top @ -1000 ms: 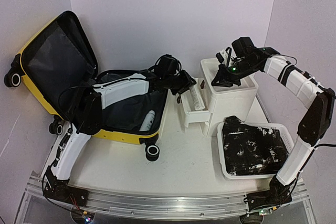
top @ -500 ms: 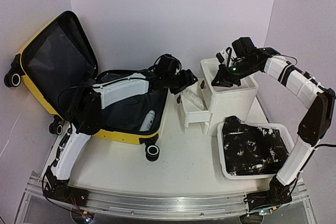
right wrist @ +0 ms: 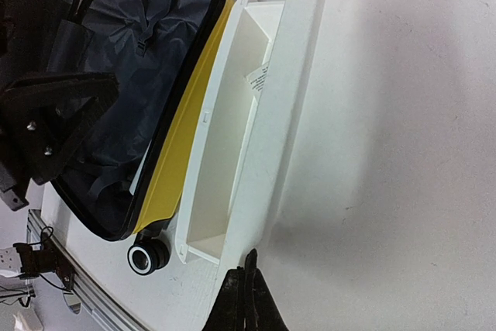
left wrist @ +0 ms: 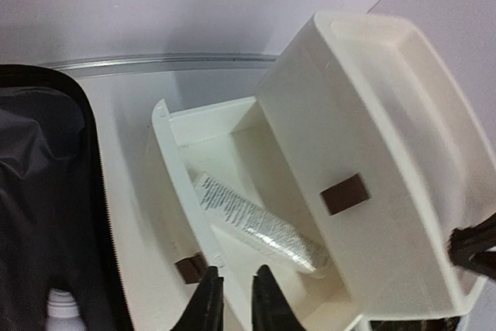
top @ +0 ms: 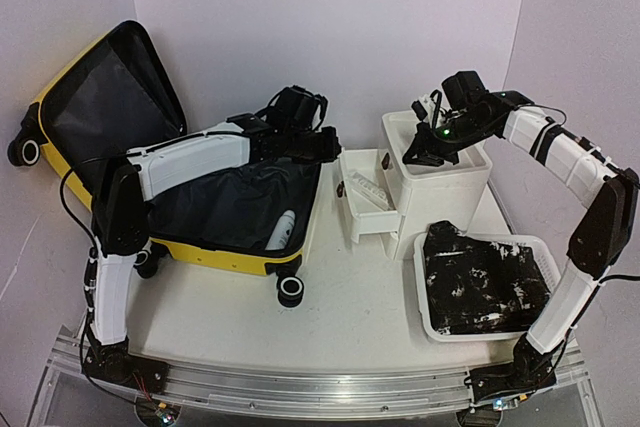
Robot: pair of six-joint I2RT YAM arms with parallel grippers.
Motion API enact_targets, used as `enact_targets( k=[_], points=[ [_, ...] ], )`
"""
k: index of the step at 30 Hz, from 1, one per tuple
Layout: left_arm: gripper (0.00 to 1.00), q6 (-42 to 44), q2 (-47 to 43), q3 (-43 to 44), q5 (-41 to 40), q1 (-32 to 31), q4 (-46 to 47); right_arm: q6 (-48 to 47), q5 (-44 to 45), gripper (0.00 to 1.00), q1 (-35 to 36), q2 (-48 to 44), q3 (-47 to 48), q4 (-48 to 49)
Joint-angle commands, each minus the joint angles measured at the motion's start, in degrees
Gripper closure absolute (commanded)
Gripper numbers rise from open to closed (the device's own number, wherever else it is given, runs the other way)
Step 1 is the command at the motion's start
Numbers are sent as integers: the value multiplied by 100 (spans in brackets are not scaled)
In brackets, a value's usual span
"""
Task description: Open, take out, and arrange the luggage
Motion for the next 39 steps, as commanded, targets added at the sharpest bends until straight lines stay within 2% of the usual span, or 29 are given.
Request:
enact_targets(
  k=[1, 9, 15, 22, 27, 30, 36, 39],
  points=[
    [92, 284, 197, 51, -259, 10, -624, 30, 17, 100, 24, -24, -96, -219],
    [95, 258, 919, 769, 113, -82, -839, 55, 32, 100, 21, -15, -114, -214],
    [96, 127, 1402, 1455, 913, -118, -763, 139, -69, 100, 45, 43, -151, -162],
    [95, -276, 2041, 2238, 1778, -120, -148, 244, -30, 100, 147, 25, -203, -89],
    [94, -806, 2374, 2424, 2248, -127, 494, 337, 87, 100, 207, 11, -226, -87],
    [92, -1009, 2581, 2521, 2447, -186, 834, 406, 223, 91, 266, -5, -206, -87],
    [90, -1202, 2953, 2922, 2599, -302, 926, 686, 971, 61, 533, -53, -146, -153],
    [87, -1068, 2920, 2867, 2559, -330, 931, 707, 1568, 56, 691, 22, -35, -347]
  ],
)
